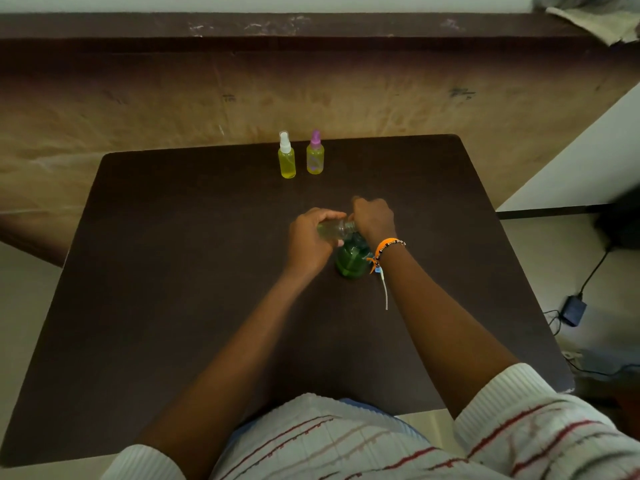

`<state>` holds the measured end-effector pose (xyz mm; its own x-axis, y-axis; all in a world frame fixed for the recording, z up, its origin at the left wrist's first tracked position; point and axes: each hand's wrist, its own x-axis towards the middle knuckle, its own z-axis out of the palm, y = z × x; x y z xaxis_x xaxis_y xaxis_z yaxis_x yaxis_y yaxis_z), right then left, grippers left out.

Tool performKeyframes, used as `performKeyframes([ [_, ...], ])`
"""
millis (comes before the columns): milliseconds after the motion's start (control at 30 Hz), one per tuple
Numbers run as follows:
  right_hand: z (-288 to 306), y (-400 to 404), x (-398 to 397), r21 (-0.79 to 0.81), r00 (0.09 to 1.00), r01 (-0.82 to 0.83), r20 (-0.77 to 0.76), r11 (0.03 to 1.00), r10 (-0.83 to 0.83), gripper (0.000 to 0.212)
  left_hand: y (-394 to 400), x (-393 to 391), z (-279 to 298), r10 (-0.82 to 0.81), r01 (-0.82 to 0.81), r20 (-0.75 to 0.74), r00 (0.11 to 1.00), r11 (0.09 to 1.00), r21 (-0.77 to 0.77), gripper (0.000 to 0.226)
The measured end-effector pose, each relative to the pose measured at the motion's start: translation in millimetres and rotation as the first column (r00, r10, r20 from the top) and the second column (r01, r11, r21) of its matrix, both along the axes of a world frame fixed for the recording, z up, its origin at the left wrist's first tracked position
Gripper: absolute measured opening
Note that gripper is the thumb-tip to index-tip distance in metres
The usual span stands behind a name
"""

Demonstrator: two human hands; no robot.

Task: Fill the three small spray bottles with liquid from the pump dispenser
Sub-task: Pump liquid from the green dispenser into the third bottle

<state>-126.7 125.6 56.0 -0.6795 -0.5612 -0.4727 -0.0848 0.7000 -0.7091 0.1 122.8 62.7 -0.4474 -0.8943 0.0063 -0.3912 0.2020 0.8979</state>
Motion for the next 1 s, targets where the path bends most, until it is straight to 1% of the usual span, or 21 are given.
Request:
performKeyframes([
  [133, 2, 1, 0, -0.006, 1.0, -0.002, 0.018, 1.0, 0.002, 0.045, 0, 1, 1, 0.0, 0.0, 0.008, 1.0, 1.0, -0.005, 0.048],
  [267, 10, 0, 0, -0.008, 0.997, -0.032, 0.074, 0.999, 0.032, 0.044, -1, 2, 5, -0.016, 0.016, -0.008, 1.0, 1.0, -0.021, 0.048],
  [367, 12, 0, 1, 0.004, 0.996, -0.046, 0.082, 0.999, 0.046, 0.047, -1, 2, 4, -0.011, 0.011, -0.015, 1.0, 1.0, -0.015, 0.048],
  [433, 12, 0, 2, 0.004, 0.996, -0.041, 0.079, 0.999, 0.04, 0.053, -1, 1, 3, -0.01, 0.01, -0.023, 1.0, 1.0, -0.004, 0.047],
  [500, 10, 1, 4, -0.009, 0.998, -0.029, 0.053, 1.0, 0.029, 0.057, -1, 1, 1, -0.009, 0.009, -0.023, 1.0, 1.0, 0.007, 0.048],
  [600, 6, 2, 6, -0.015, 0.999, -0.011, -0.047, 1.0, 0.01, 0.045, -2, 1, -2, -0.016, 0.016, -0.015, 1.0, 1.0, 0.013, 0.048],
  [700, 1, 1, 4, -0.013, 0.996, -0.001, -0.084, 1.0, 0.0, 0.042, -1, 1, -3, -0.011, 0.011, -0.022, 1.0, 1.0, 0.008, 0.048],
  [833, -2, 1, 2, -0.02, 0.997, -0.017, -0.08, 1.0, 0.015, 0.039, -2, 1, -3, -0.016, 0.016, -0.015, 1.0, 1.0, 0.002, 0.049],
  [933, 1, 0, 0, -0.023, 0.998, -0.052, -0.03, 0.998, 0.052, 0.041, -2, 3, 1, -0.023, 0.023, -0.03, 0.999, 1.0, 0.007, 0.048],
  [1000, 3, -2, -1, -0.028, 0.997, -0.074, -0.004, 0.997, 0.074, 0.038, -2, 3, 5, -0.029, 0.029, -0.043, 0.999, 1.0, 0.0, 0.048],
])
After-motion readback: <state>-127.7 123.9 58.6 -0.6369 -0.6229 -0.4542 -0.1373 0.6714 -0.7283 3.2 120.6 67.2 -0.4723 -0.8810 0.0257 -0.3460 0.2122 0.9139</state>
